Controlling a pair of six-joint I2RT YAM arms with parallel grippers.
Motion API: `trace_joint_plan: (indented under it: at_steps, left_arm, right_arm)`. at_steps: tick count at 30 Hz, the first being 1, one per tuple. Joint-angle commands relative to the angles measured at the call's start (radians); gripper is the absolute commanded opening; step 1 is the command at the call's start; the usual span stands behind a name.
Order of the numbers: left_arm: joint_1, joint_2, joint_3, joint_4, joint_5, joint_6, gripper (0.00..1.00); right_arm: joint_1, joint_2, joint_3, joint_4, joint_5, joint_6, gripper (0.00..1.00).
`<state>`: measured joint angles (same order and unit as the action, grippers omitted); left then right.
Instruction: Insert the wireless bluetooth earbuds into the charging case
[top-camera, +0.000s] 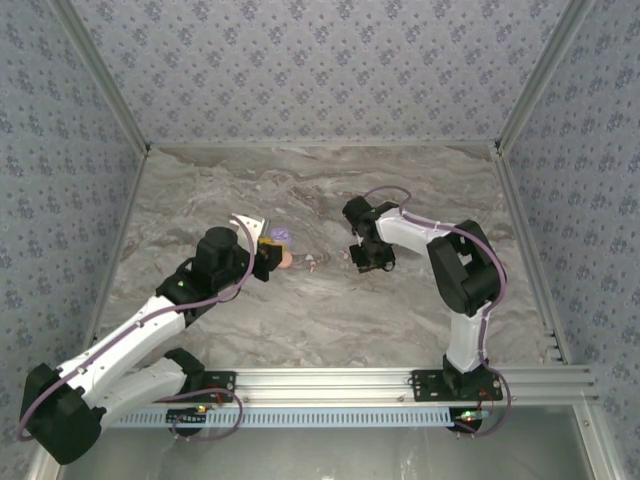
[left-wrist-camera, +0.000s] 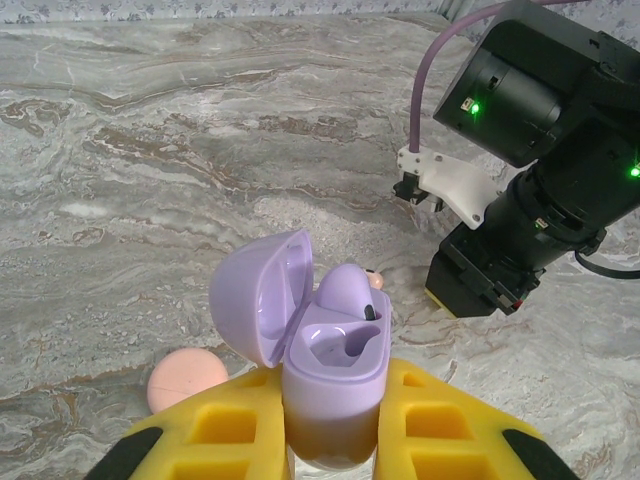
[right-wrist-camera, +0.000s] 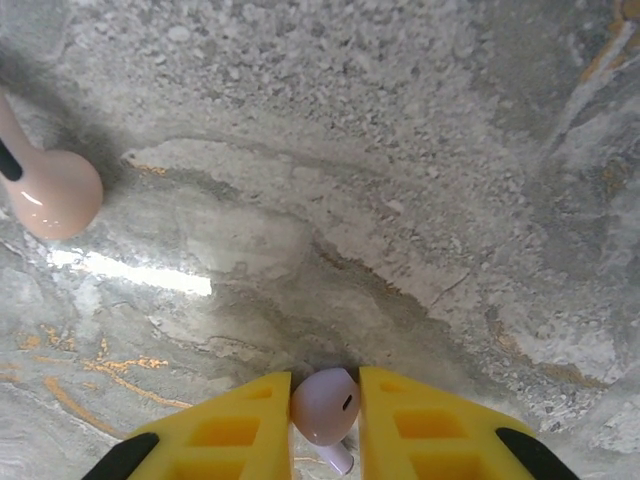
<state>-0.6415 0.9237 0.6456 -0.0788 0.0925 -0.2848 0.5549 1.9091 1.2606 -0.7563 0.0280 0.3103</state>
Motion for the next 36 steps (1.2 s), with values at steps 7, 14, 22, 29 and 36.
trace_joint_plan:
  at_steps: [7,14,22,29,36]
  left_arm:
    - [0.0,-0.003,0.003,0.03,0.015,0.012,0.13]
    - [0.001,-0.004,0.003,0.03,0.016,0.011,0.13]
    - [0.001,-0.005,0.006,0.027,0.016,0.014,0.13]
    - [0.001,-0.005,0.008,0.027,0.015,0.016,0.13]
    - [0.001,-0.003,0.006,0.027,0.015,0.018,0.13]
  right_arm:
    - [-0.029,-0.027,-0.058,0.044,-0.001,0.043,0.33]
    - [-0.004,-0.023,-0.015,0.002,0.039,-0.011,0.36]
    - [0.021,0.011,0.041,-0.037,0.076,-0.043,0.36]
    - [0.032,0.03,0.058,-0.05,0.067,-0.052,0.36]
    - [0.034,0.033,0.053,-0.057,0.072,-0.048,0.36]
